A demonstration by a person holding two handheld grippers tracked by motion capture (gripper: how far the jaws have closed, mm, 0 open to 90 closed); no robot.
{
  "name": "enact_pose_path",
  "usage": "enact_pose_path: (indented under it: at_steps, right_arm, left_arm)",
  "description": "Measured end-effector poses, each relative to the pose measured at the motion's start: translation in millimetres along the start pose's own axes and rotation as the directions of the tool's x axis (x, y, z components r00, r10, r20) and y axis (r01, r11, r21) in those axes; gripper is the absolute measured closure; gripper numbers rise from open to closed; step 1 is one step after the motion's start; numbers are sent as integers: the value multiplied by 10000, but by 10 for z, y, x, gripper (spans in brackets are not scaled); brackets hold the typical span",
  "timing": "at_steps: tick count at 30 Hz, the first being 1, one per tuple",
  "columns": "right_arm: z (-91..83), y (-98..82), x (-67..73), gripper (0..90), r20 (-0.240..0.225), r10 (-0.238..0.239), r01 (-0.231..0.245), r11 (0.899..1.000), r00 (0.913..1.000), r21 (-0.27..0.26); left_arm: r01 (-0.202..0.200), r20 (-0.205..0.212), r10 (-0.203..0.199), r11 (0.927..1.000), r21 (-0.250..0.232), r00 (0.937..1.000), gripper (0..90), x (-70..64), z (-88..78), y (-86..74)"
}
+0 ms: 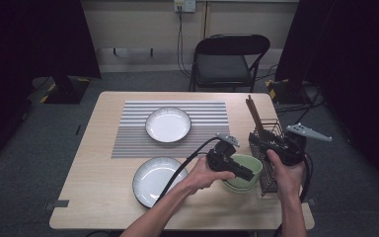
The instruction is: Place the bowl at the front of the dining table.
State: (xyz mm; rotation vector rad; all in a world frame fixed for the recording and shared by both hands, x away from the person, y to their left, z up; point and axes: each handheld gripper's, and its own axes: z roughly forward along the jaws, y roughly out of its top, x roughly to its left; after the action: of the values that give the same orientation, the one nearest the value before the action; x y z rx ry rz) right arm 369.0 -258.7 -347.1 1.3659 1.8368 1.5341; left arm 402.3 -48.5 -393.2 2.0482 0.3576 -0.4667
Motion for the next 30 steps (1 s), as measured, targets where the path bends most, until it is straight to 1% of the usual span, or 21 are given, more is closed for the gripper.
enact_pose_path:
  at_steps: [2,3,5,6,7,8,10,12,14,15,17,19,21,22,23,24,25,26,27,29,30]
  right_arm:
    - [-2,2,0,402,-32,23,-23,10000,10000,2]
    - [-5,2,1,402,-4,49,-49,10000,10000,-8]
    - [-4,3,-1,402,14,55,-55,10000,10000,-28]
    - [-5,3,1,402,1,51,-51,10000,10000,-29]
    - [-6,4,2,402,-2,52,-52,10000,10000,-30]
    - [-6,5,3,402,0,57,-57,10000,10000,-33]
    - [-5,5,4,401,15,66,-66,10000,10000,-36]
    - [-3,4,4,401,24,66,-66,10000,10000,-30]
    - [-2,4,2,401,1,47,-47,10000,10000,-31]
    - [-4,4,2,399,26,59,-59,10000,10000,-37]
    - [-12,6,-5,399,25,43,-43,10000,10000,-77]
    - [-20,7,-11,396,53,69,-69,9999,10000,-104]
    - [-25,8,-19,397,37,105,-105,9999,9999,-123]
    - [-26,7,-24,398,-6,138,-138,9998,9999,-139]
    - [-27,7,-30,398,-52,159,-159,9998,9999,-152]
    - [-27,7,-29,398,-46,172,-173,9997,9998,-160]
    - [-27,8,-28,398,-24,163,-163,9997,9999,-157]
    - [-28,8,-26,398,-20,178,-178,9997,9998,-155]
    - [-30,7,-23,398,-15,177,-177,9997,9998,-157]
    - [-31,9,-25,397,-4,160,-160,9997,9999,-170]
    - [-30,8,-26,396,-1,176,-176,9997,9998,-175]
  left_arm:
    - [-208,-313,213,9997,153,9993,704,-34,-5,7]
    - [-273,-458,285,9992,285,9985,703,-51,-1,9]
    - [-616,-717,671,9951,768,9952,691,-72,21,12]
    - [-666,-867,746,9936,909,9934,681,-86,28,12]
    - [-821,-997,926,9910,1054,9907,672,-99,42,12]
    - [-985,-1076,1115,9879,1196,9879,653,-114,60,15]
    - [-1177,-1060,1338,9823,1459,9853,646,-134,85,22]
    - [-1377,-1249,1612,9743,1782,9790,640,-159,119,34]
    - [-1533,-1323,1859,9624,2240,9736,638,-177,154,50]
    - [-1584,-1364,1930,9602,2302,9717,638,-180,168,50]
    - [-1648,-1511,2079,9524,2565,9664,640,-185,197,47]
    - [-1735,-1497,2215,9441,2802,9636,651,-184,225,35]
    - [-2043,-1664,2597,9347,2909,9512,658,-219,247,23]
    - [-2048,-1636,2612,9324,2979,9513,675,-233,257,27]
    - [-1950,-1663,2517,9348,2969,9534,683,-236,269,31]
    - [-1956,-1775,2576,9318,3059,9498,690,-234,279,35]
    - [-1955,-1742,2579,9301,3108,9503,702,-229,289,33]
    - [-1960,-1650,2549,9313,3070,9528,715,-227,287,33]
    - [-1936,-1663,2533,9312,3089,9530,716,-221,285,33]
    - [-1963,-1809,2626,9275,3181,9478,741,-220,288,30]
    - [-1966,-1808,2633,9270,3194,9476,744,-222,289,31]
